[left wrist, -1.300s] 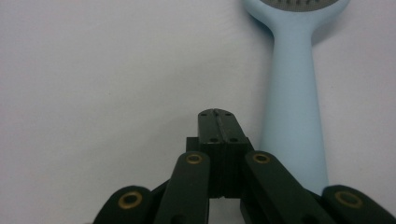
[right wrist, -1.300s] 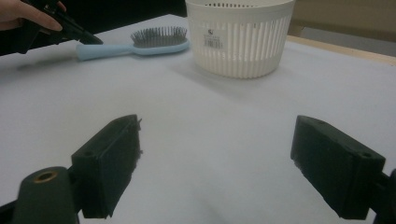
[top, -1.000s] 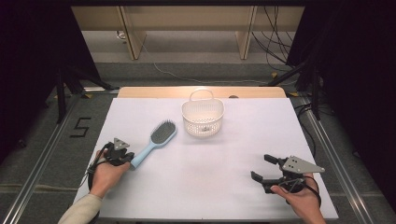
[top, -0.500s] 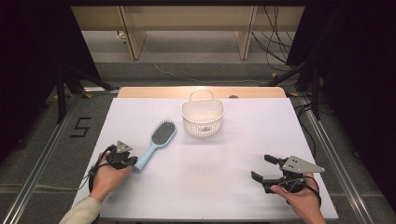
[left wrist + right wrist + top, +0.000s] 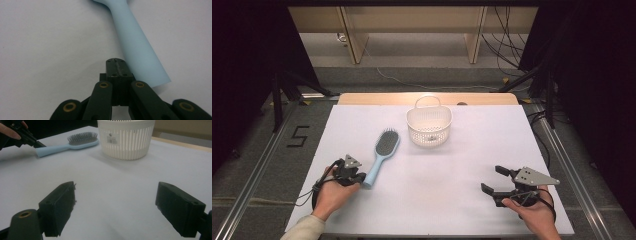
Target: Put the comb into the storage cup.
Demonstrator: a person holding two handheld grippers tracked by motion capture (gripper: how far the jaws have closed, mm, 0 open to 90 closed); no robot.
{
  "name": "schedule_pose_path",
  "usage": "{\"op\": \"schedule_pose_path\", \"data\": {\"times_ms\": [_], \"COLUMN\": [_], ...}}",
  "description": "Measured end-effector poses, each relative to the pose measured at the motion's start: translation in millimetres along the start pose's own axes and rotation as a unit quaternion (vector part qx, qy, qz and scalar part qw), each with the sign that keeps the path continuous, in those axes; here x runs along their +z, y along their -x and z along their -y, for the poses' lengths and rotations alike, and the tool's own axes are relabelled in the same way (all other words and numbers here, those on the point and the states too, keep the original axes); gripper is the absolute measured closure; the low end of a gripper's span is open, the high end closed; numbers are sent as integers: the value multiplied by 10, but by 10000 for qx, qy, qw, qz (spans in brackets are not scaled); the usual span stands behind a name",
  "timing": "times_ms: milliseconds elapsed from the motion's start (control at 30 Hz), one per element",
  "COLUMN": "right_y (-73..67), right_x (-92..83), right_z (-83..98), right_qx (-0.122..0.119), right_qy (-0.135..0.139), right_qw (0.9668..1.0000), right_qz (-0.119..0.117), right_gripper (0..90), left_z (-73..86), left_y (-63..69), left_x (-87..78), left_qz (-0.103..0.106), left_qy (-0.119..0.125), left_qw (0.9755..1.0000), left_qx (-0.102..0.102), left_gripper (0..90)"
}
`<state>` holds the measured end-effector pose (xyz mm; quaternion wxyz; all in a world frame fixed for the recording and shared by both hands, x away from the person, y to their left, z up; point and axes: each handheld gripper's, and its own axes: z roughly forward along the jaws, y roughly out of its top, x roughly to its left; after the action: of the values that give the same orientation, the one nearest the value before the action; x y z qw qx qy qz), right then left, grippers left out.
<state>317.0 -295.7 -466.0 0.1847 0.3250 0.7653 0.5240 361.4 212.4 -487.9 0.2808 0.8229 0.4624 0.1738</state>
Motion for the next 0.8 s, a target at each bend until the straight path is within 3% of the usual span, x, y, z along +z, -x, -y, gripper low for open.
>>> {"op": "schedule_pose_path", "data": {"times_ms": [167,300,467,567,700,800], "right_y": [0,-2,0,-3,-4,-4], "right_x": [-1,-3,-1,0,4,5], "right_z": [0,-2,0,-2,-1,0], "right_qx": [-15,-30,-18,-29,-26,-11], "right_qy": [-2,7,0,12,10,20], "right_qw": [10000,10000,10000,10000,10000,10000], "right_qz": [-9,-11,-22,-25,-32,-40], "right_gripper": [168,168,168,168,168,171], "left_z": [0,14,-16,-47,-110,-169], "left_y": [-2,-70,-130,-114,-70,-34], "left_x": [-6,-69,-174,-184,-207,-226], "left_qz": [-21,-224,-560,-628,-729,-731], "left_qy": [-13,79,499,648,672,662], "left_qw": [10000,9996,9963,9943,9929,9926], "left_qx": [-14,-127,-408,-574,-664,-706], "left_gripper": [886,791,576,424,233,137]}}
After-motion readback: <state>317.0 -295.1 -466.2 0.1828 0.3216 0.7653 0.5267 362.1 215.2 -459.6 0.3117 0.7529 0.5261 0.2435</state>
